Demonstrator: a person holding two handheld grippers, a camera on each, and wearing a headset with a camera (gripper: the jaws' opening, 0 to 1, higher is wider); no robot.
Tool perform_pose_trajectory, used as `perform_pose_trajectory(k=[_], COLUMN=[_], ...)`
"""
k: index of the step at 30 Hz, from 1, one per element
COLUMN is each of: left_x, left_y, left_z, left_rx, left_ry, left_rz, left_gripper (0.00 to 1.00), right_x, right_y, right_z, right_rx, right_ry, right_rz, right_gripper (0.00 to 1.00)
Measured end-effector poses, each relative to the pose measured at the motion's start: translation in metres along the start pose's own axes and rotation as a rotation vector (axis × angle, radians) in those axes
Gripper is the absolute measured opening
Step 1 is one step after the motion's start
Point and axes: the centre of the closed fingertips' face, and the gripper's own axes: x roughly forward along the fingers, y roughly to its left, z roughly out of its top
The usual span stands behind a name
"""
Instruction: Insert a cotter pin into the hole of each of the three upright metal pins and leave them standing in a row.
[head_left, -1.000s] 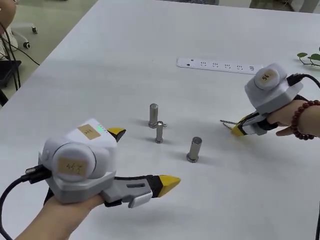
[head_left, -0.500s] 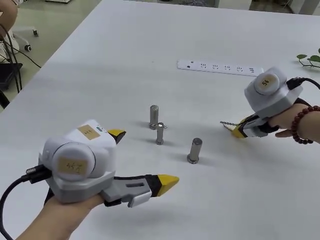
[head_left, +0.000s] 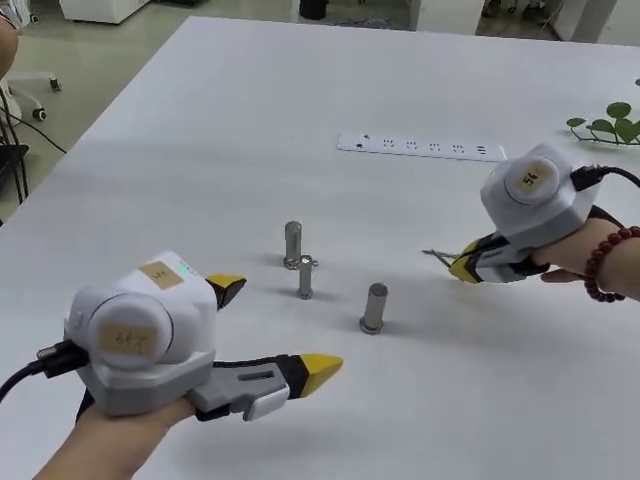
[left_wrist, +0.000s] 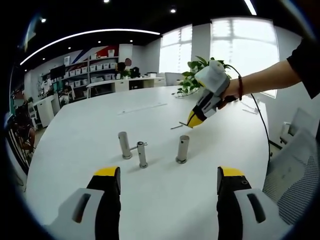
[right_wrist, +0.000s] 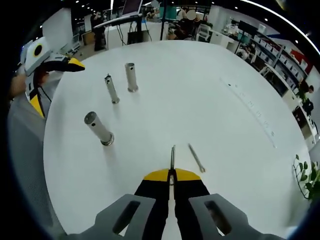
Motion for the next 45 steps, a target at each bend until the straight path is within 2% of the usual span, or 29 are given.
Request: perform_pose_trajectory(k=[9,15,22,29,35,42,45], left_x=[0.003,0.005,0.008,0.012,0.013,0.013,0.014], left_y=[-0.007,-0.013,-0.017,-0.026,-0.031,-0.038,-0.041], left_z=[0.001,0.009,0.016,0.022,0.022,0.024,0.024], left_rx=[0.016,0.05,0.06,0.003,-0.013,-0.085,-0.133], left_ry=[0.017,0.008,0.008,0.011,0.021,0.024,0.03], left_rz=[-0.025,-0.042,-0.058,-0.099,-0.121,-0.155,-0.174], left_gripper=[0.68,0.62,0.54,0.42,0.35,0.27,0.26], right_x=[-0.017,-0.025,-0.032,-0.038,-0.04,-0.042,-0.043], right_y=[0.019,0.037,0.055,0.076,0.09,0.107,0.114], right_z=[0.015,0.025,0.034,0.043,0.049,0.057,0.06], right_rx=[-0.06,-0.088,-0.137,-0.217,-0.292,-0.36,-0.389], right_ry=[-0.068,-0.117,-0.156,-0.191,-0.21,-0.241,-0.254], right_rz=[0.007,0.029,0.048,0.071,0.087,0.119,0.13], right_gripper=[0.0,0.0,0.0,0.0,0.0,0.0,0.0])
